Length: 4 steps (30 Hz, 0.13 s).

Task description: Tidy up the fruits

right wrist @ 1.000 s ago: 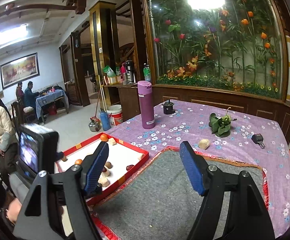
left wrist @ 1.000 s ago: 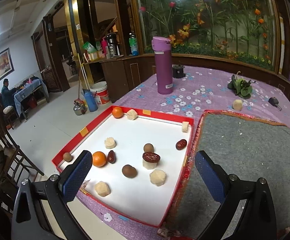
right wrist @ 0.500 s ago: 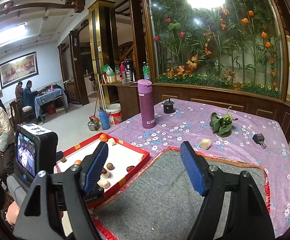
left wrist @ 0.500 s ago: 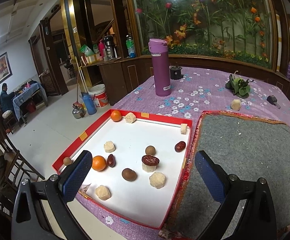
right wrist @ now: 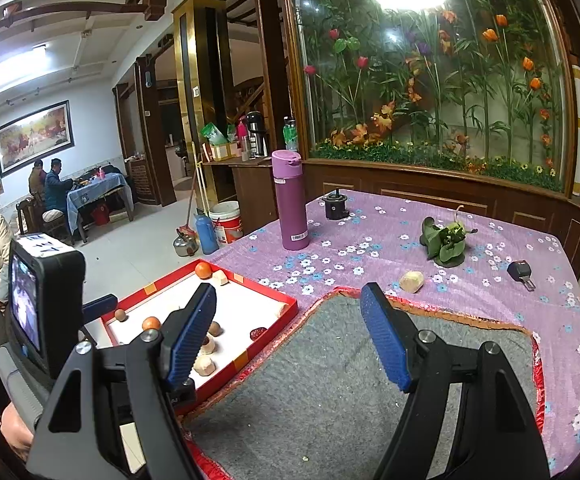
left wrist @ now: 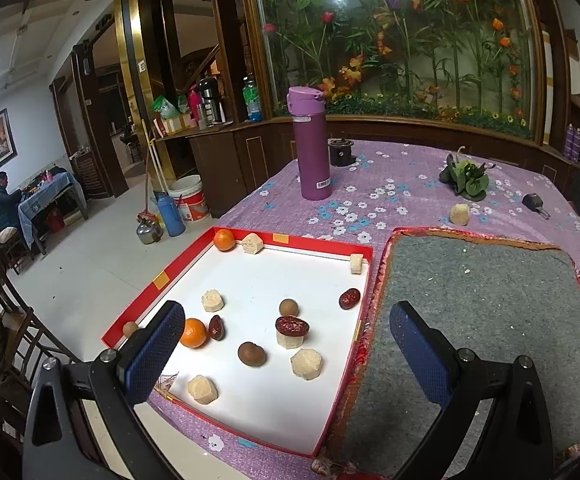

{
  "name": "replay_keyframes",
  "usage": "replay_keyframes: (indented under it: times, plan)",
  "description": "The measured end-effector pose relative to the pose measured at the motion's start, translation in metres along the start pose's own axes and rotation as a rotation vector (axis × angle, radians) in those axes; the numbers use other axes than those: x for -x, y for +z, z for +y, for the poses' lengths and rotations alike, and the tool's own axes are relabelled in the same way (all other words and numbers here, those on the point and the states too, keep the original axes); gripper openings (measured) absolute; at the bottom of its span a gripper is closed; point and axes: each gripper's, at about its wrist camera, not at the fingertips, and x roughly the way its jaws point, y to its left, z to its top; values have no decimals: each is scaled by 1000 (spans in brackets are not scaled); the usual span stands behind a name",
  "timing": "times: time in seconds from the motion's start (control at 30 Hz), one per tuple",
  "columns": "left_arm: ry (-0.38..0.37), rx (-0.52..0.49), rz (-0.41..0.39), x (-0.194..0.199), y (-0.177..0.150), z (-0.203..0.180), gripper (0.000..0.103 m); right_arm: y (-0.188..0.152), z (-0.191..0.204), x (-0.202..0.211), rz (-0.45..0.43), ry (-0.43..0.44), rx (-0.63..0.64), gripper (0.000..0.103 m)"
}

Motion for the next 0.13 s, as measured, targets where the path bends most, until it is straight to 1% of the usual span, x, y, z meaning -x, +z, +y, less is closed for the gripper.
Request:
replay_keyframes:
  times: [0.13]
  plan:
    - [-6, -18, -21, 3, 0, -5, 102, -1, 0, -2, 5, 0, 2, 75]
